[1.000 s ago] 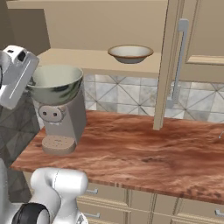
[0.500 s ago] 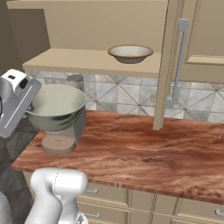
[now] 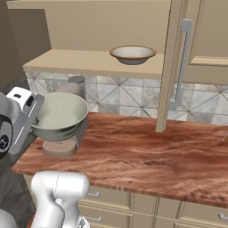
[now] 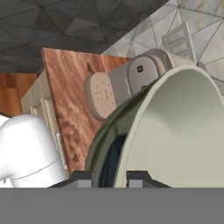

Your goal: Pick up the bowls from the cabinet and place each bowl in front of a stool on the dining counter.

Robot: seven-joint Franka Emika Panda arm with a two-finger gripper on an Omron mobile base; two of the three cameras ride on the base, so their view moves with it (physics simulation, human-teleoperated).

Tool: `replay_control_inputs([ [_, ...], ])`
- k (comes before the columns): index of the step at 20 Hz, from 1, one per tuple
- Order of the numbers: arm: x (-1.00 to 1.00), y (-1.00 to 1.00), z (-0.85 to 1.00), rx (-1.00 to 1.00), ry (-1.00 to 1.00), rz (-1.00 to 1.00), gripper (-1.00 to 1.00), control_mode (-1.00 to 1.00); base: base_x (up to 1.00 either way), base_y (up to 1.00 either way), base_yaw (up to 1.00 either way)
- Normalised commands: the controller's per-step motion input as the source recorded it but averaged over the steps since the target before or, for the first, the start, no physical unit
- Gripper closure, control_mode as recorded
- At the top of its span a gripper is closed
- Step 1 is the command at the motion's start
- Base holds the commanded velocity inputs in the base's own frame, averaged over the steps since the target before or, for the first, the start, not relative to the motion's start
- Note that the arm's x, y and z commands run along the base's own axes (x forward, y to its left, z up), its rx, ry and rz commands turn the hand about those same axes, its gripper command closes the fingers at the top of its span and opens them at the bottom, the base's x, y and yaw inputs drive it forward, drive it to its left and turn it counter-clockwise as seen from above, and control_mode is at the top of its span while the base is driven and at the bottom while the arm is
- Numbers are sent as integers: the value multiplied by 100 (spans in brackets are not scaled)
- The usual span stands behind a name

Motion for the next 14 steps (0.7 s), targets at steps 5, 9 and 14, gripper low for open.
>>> replay_control_inputs([
  [5,0,0,0,0,0,0,100,-100,0,0,0],
  [9,-5,0,0,0,0,0,100,-100,0,0,0],
  [14,0,0,0,0,0,0,100,100,-40,2,-28],
])
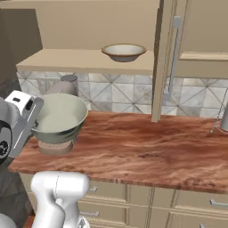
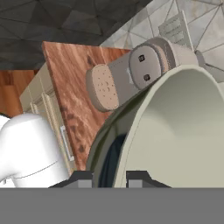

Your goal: Pick up the bowls from the cabinet and place each bowl in front of a stool on the dining counter.

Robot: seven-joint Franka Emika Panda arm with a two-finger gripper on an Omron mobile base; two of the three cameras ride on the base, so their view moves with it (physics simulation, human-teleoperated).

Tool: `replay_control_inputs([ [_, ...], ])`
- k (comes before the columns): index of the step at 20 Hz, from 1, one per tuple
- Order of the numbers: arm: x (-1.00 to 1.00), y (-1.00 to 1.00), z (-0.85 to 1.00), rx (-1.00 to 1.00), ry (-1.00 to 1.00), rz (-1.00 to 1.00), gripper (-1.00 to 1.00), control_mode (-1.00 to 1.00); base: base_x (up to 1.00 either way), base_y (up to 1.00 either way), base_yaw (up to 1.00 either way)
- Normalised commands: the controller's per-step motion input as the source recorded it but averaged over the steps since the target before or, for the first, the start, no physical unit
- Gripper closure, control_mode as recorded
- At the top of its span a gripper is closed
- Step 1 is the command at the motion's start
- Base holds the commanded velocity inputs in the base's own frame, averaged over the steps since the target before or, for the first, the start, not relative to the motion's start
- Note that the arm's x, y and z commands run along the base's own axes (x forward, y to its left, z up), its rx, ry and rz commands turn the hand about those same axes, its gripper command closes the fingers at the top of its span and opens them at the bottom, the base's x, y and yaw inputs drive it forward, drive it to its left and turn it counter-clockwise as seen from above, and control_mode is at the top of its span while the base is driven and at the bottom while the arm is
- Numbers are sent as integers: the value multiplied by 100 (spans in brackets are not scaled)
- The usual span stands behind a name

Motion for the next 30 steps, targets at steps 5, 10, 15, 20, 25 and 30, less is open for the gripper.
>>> replay_control_inputs([
  [5,0,0,0,0,0,0,100,100,-49,9,-38],
  [10,0,0,0,0,0,0,100,100,-17,-24,-37],
  [15,0,0,0,0,0,0,100,100,-8,-49,-63],
  [20,0,0,0,0,0,0,100,100,-12,-58,-64],
  [25,0,0,0,0,0,0,100,100,-32,-42,-60],
  [30,0,0,0,0,0,0,100,100,-30,-47,-56],
])
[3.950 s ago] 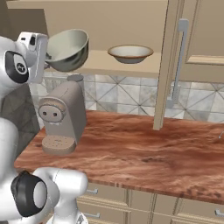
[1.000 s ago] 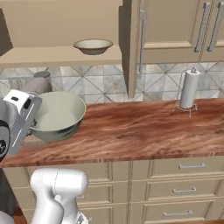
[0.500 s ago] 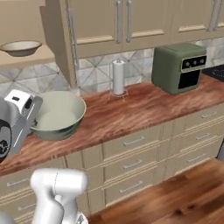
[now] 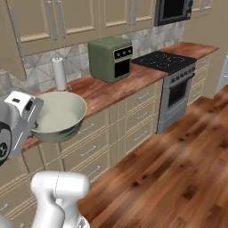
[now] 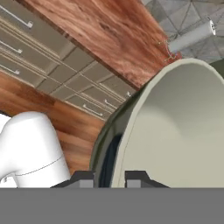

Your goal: Pick up the bowls from the cabinet and place each bowl in front of a stool on the dining counter.

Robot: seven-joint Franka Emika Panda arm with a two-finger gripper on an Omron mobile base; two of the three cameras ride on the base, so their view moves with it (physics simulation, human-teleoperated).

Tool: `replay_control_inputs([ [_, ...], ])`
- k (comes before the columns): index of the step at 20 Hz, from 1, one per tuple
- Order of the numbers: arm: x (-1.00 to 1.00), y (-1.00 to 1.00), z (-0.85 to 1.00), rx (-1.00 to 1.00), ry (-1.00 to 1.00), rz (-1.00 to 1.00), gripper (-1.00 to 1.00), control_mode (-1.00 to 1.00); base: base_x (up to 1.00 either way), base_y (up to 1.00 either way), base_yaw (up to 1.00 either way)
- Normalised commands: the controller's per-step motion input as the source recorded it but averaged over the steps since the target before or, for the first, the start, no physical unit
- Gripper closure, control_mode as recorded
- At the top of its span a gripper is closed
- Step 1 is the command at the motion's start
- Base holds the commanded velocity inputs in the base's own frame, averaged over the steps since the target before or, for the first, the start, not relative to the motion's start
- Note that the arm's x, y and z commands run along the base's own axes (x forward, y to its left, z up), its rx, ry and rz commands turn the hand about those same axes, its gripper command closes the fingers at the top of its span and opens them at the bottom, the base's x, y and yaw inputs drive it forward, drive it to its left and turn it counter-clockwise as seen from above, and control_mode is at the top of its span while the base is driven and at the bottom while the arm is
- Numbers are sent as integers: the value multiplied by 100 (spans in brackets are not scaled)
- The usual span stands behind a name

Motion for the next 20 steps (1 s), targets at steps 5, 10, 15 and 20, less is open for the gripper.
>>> replay_control_inputs([
  [5,0,0,0,0,0,0,100,100,-18,-28,-53],
  [10,0,0,0,0,0,0,100,100,-12,-50,-48],
  [15,0,0,0,0,0,0,100,100,-15,-58,-44],
  [20,0,0,0,0,0,0,100,100,-21,-69,-43],
])
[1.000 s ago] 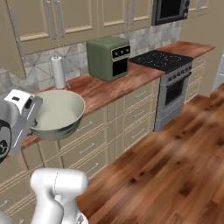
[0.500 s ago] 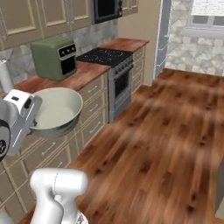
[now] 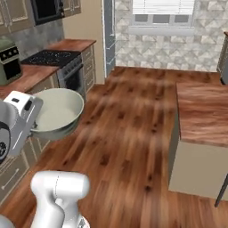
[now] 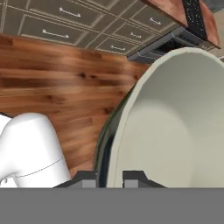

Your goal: Pick up the bowls from the cabinet and place each bowl in front of a stool on the dining counter.

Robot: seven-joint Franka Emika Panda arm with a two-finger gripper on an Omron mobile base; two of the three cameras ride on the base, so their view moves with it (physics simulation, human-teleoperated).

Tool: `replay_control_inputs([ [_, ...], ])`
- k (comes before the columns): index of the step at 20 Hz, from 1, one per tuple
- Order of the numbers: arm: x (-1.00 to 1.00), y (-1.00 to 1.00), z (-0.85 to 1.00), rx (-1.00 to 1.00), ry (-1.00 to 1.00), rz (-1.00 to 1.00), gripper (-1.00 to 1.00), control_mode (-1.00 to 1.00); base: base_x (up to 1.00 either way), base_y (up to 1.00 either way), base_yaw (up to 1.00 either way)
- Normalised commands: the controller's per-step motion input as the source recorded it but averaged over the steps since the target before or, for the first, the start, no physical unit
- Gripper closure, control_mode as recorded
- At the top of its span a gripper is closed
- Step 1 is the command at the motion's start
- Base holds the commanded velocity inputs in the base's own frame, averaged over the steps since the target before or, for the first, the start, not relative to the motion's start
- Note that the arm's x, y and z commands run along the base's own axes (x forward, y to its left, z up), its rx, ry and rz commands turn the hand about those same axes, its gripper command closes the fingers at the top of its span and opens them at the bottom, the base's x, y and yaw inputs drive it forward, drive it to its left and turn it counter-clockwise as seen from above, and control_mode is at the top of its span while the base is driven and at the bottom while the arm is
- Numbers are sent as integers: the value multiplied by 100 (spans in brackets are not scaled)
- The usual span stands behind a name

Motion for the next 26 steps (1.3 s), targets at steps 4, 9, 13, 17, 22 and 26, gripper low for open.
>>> replay_control_inputs([
  [4,0,0,0,0,0,0,100,100,-17,-54,-41],
  [9,0,0,0,0,0,0,100,100,-7,-51,-40],
  [13,0,0,0,0,0,0,100,100,0,-55,-37],
  [17,0,0,0,0,0,0,100,100,0,-79,-35],
  [22,0,0,0,0,0,0,100,100,-2,-60,-35],
  [26,0,0,0,0,0,0,100,100,0,-91,-25],
])
